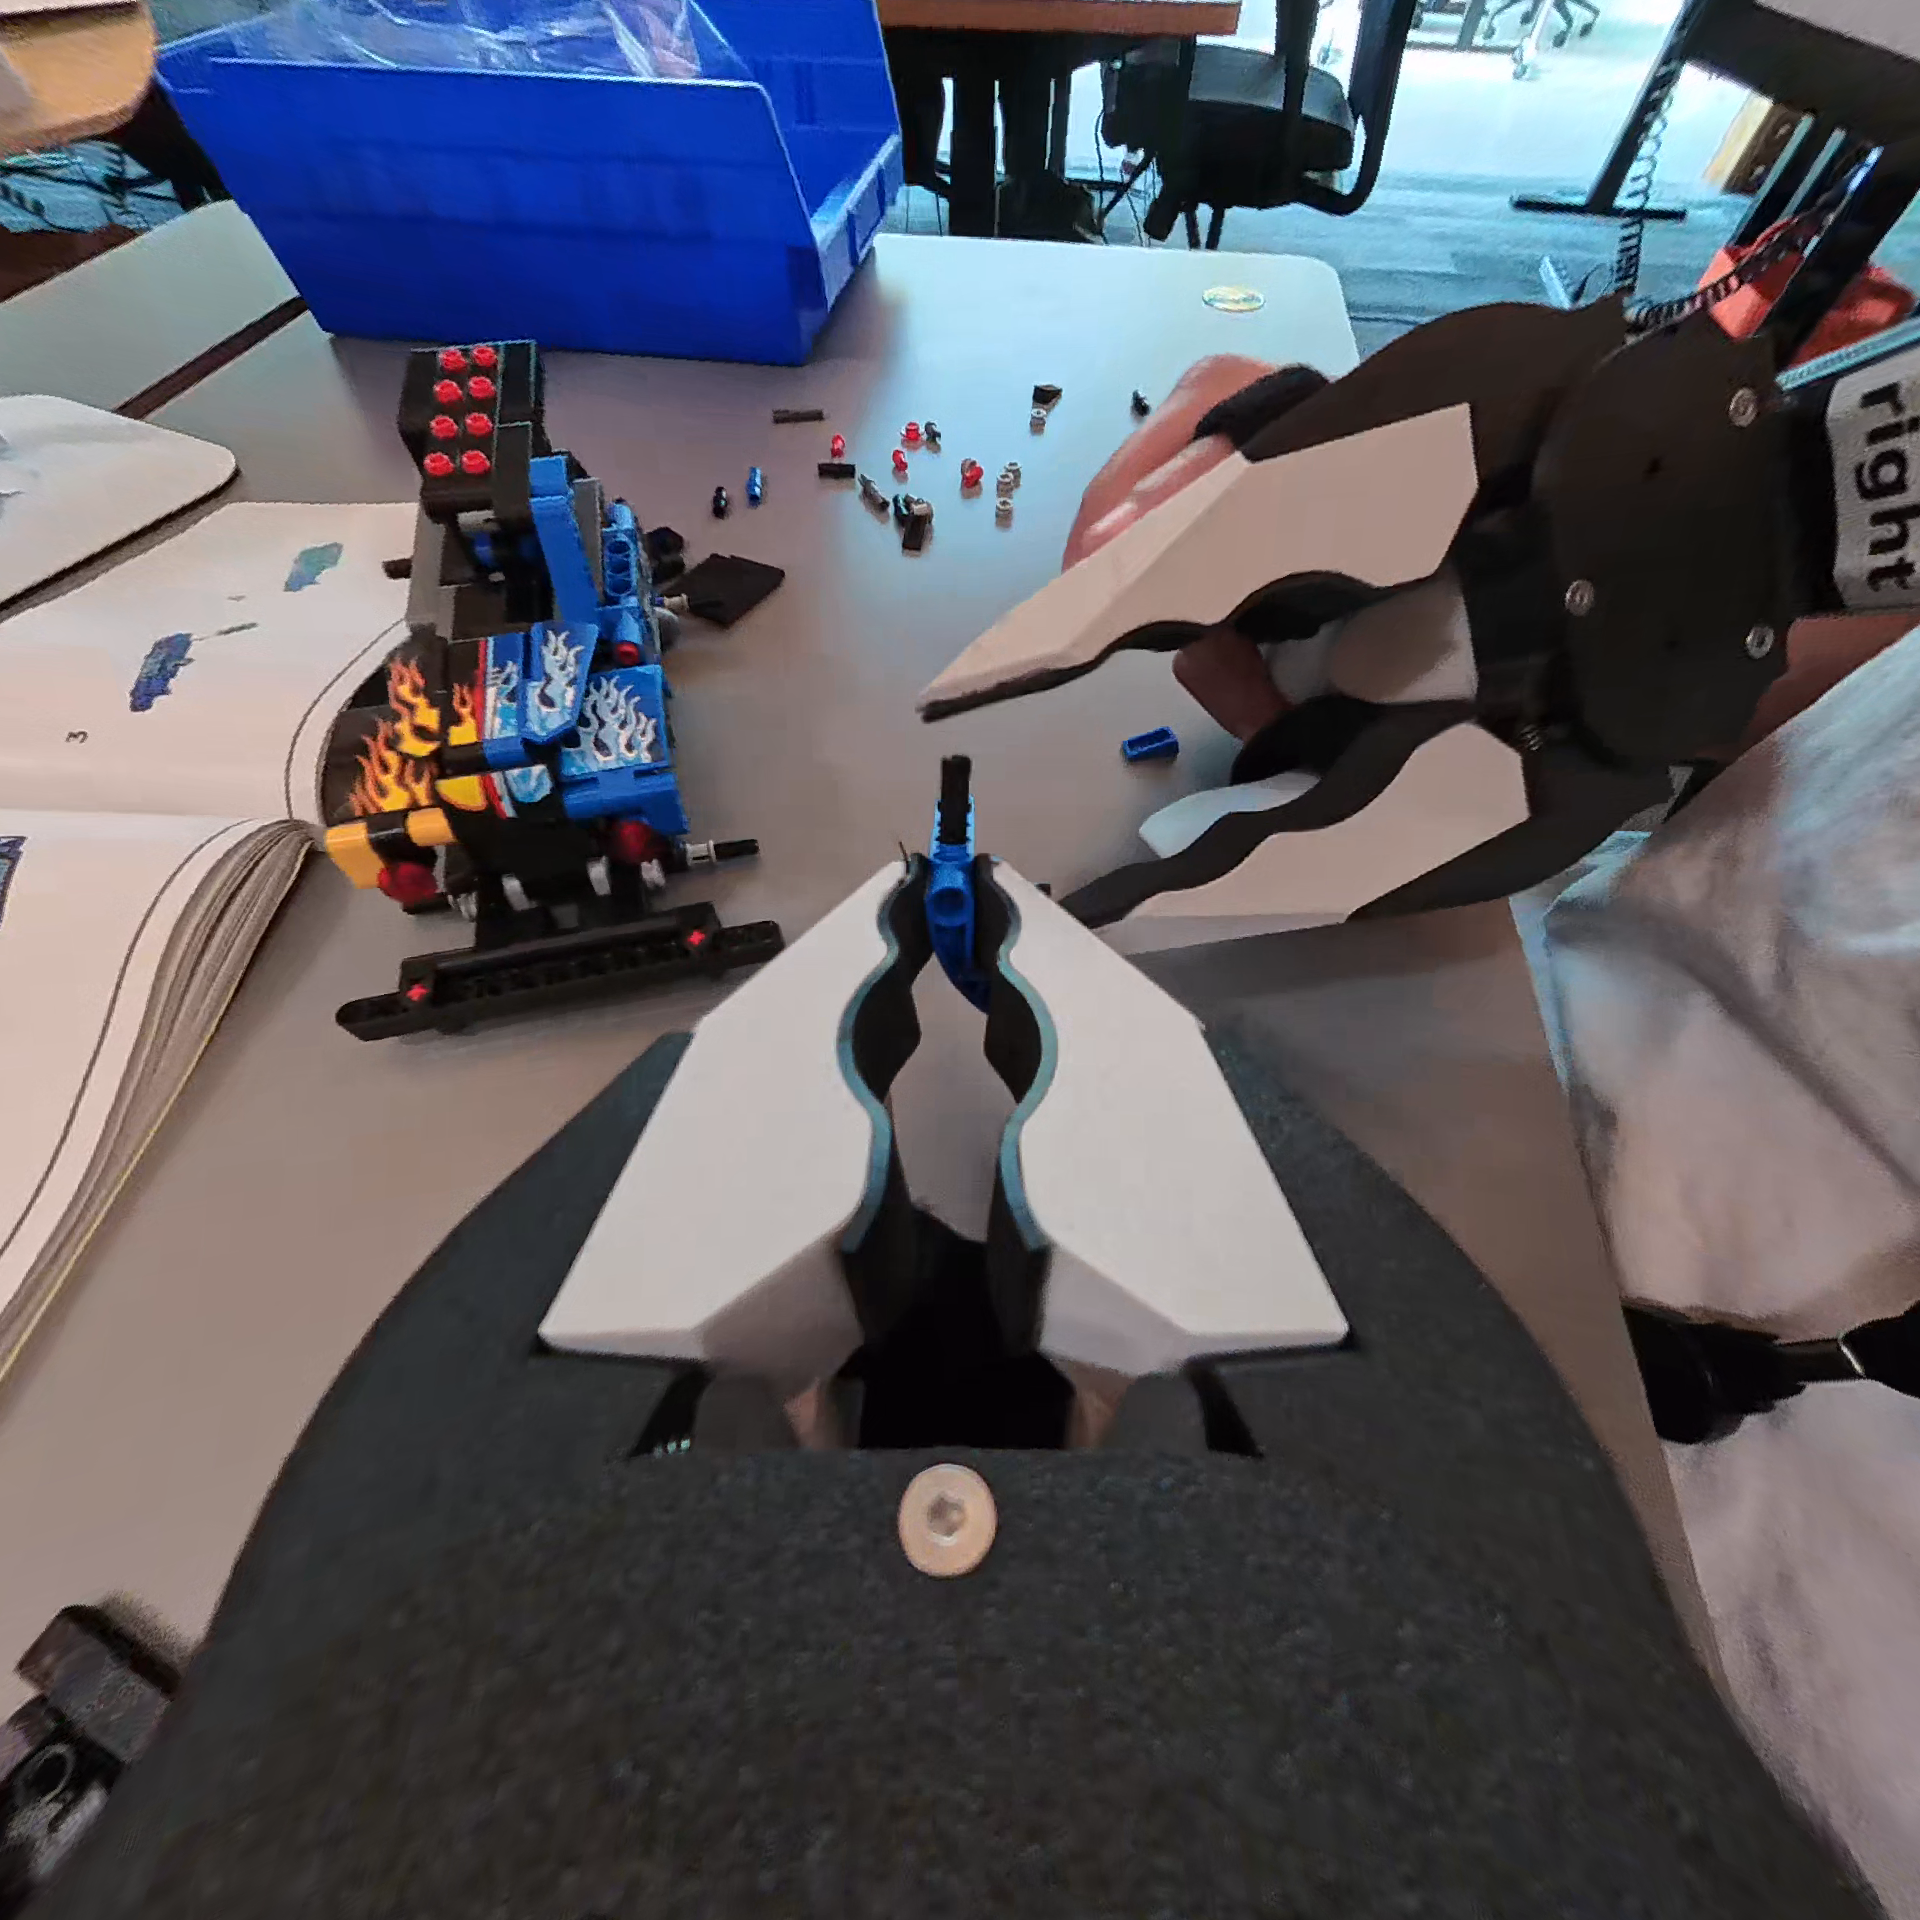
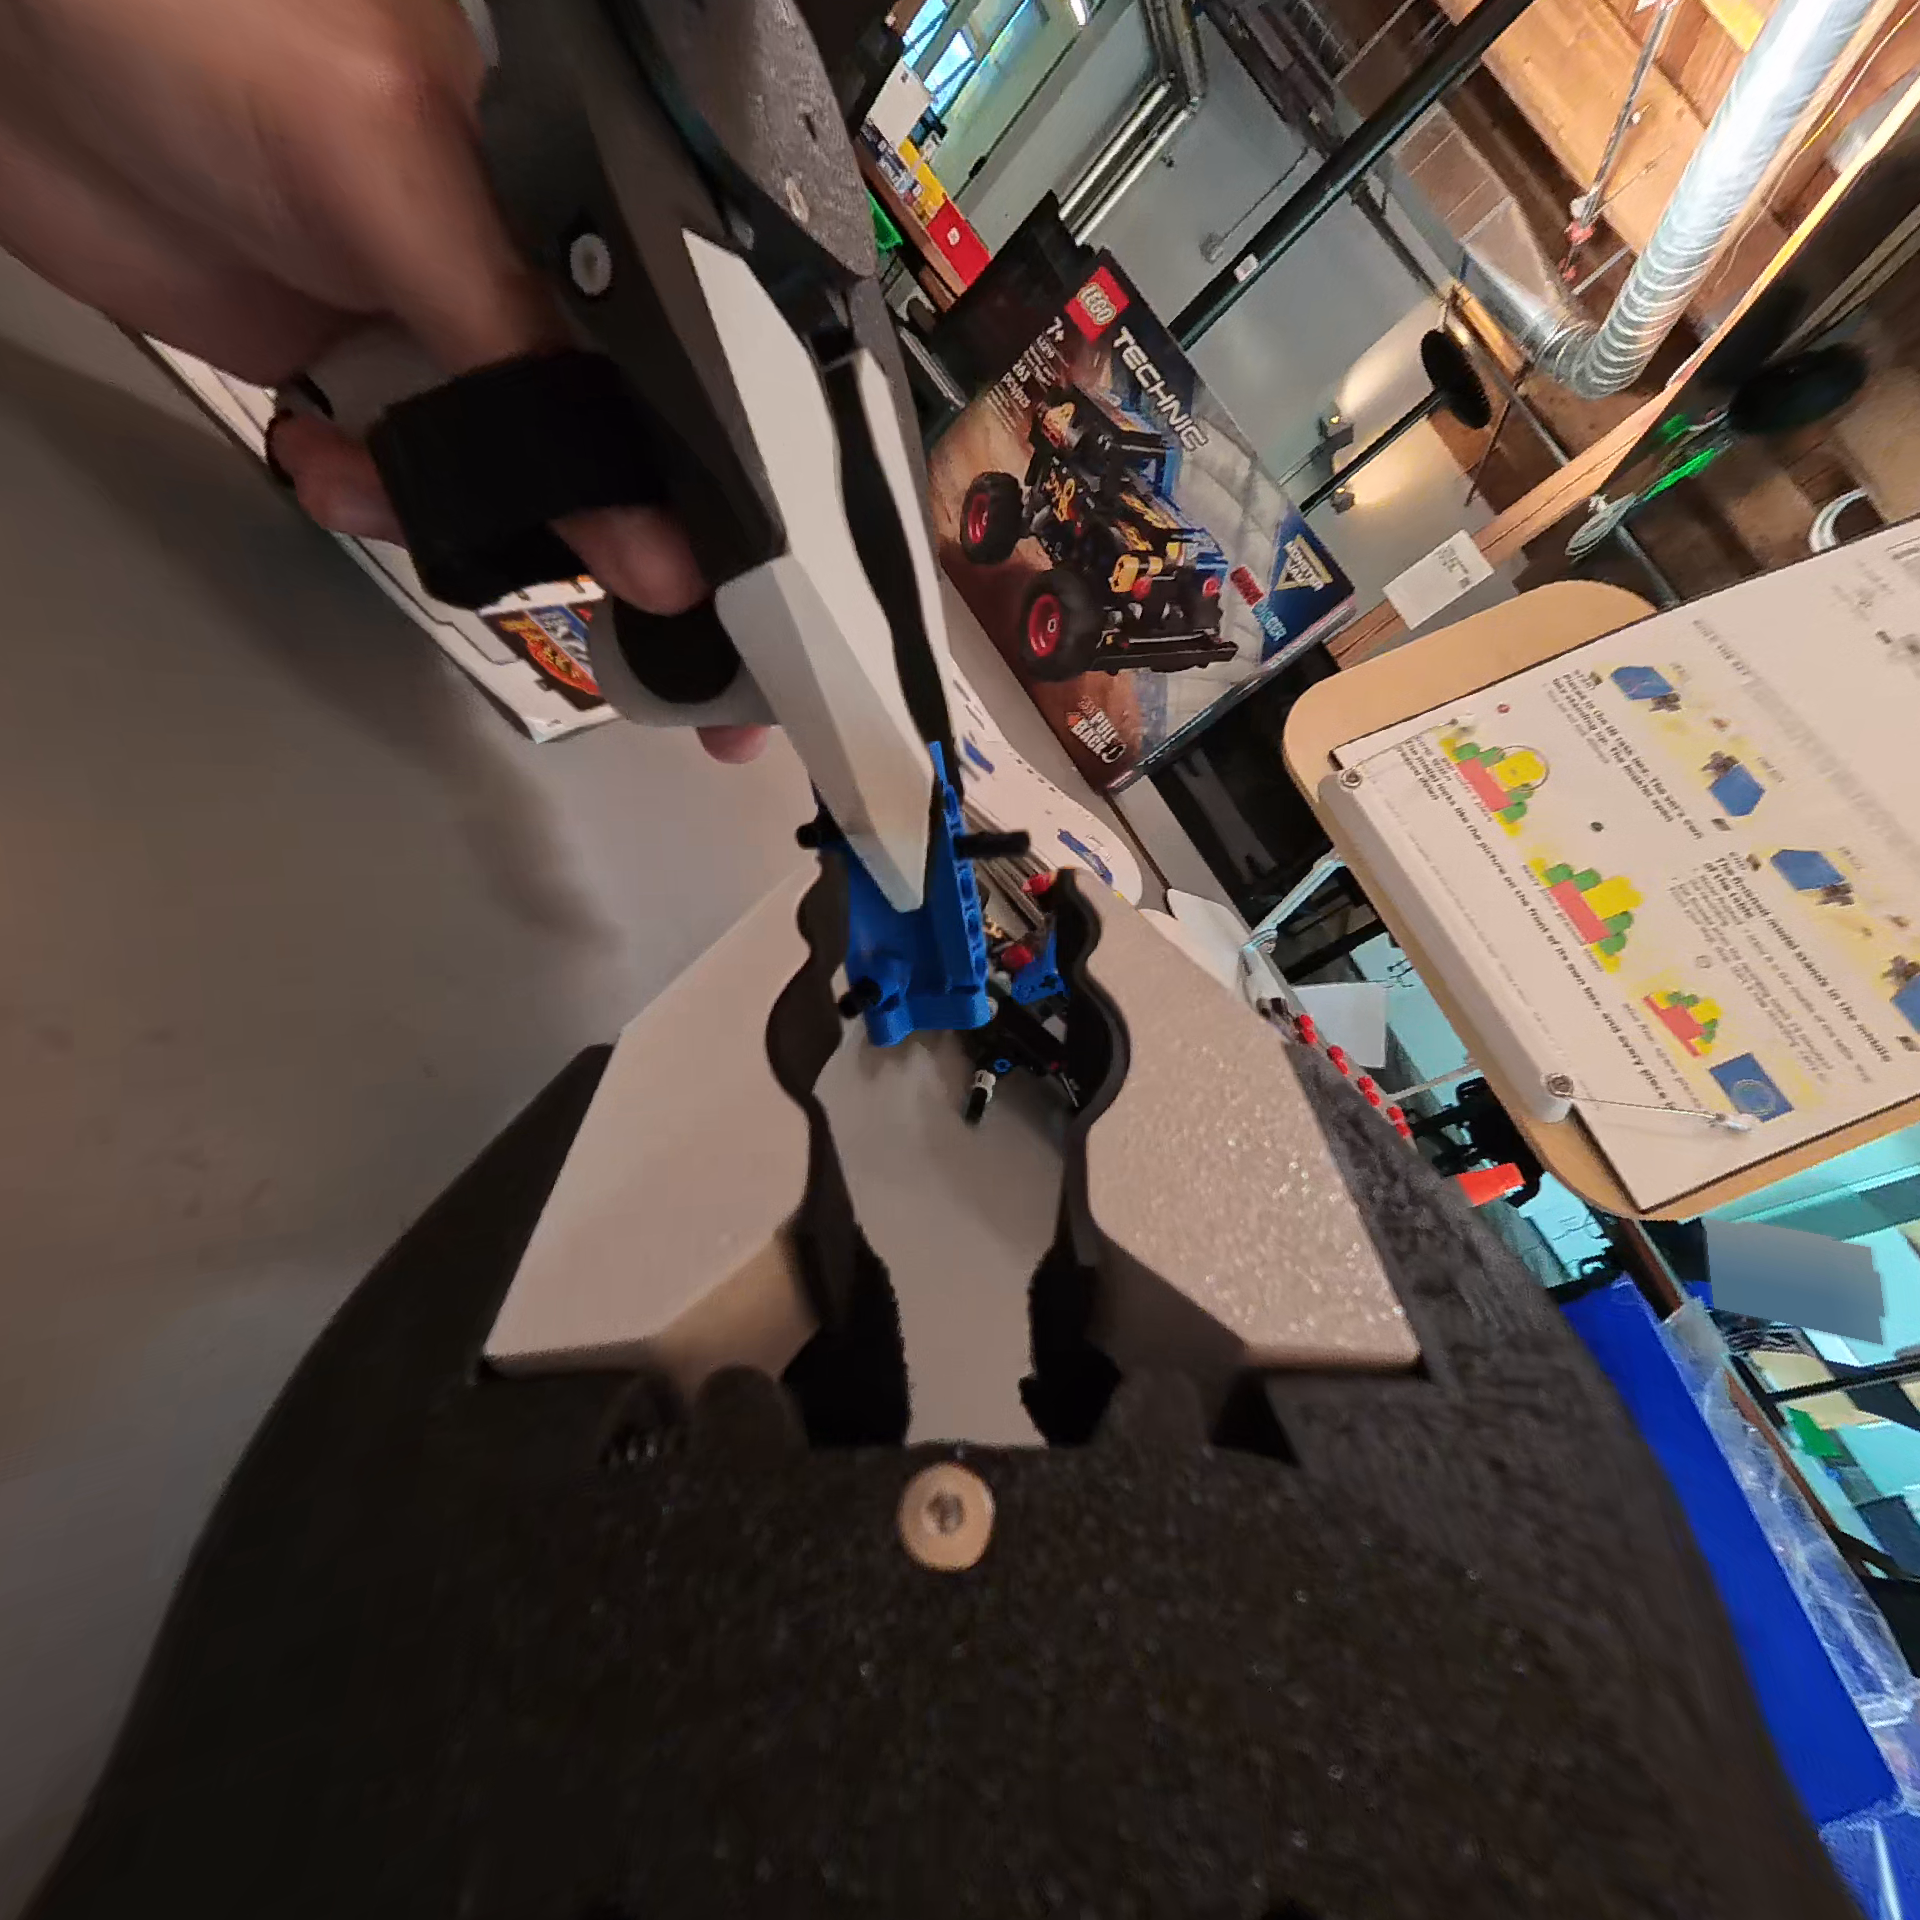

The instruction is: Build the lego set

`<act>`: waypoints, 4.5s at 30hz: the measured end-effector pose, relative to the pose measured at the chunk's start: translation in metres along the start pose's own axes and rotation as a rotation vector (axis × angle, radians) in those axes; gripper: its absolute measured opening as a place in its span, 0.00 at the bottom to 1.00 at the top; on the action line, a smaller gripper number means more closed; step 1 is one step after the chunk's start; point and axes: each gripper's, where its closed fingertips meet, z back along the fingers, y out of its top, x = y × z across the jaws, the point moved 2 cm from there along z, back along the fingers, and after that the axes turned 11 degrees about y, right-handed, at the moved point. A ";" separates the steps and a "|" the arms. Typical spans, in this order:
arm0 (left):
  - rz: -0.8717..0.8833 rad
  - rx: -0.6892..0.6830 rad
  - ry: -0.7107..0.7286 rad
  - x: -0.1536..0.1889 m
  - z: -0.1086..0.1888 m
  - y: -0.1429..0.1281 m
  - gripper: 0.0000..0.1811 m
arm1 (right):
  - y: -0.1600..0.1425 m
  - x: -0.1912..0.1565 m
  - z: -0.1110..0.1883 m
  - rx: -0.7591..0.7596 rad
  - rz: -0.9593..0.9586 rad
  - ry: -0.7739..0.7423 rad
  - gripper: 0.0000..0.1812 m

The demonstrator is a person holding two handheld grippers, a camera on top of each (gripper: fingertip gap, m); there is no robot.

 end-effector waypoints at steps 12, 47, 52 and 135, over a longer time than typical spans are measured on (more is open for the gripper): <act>0.033 -0.014 -0.031 0.004 -0.001 -0.002 0.03 | 0.000 -0.006 -0.001 -0.035 0.127 -0.047 0.16; -0.333 0.078 0.148 -0.003 0.004 0.006 0.03 | -0.229 0.087 0.222 -0.394 -0.957 0.098 0.10; -0.352 0.065 0.139 -0.001 0.002 0.003 0.03 | -0.258 0.096 0.229 -0.378 -0.974 0.168 0.11; -0.551 0.080 0.145 0.020 0.003 0.001 0.03 | -0.271 0.123 0.272 -1.678 -0.850 0.931 0.01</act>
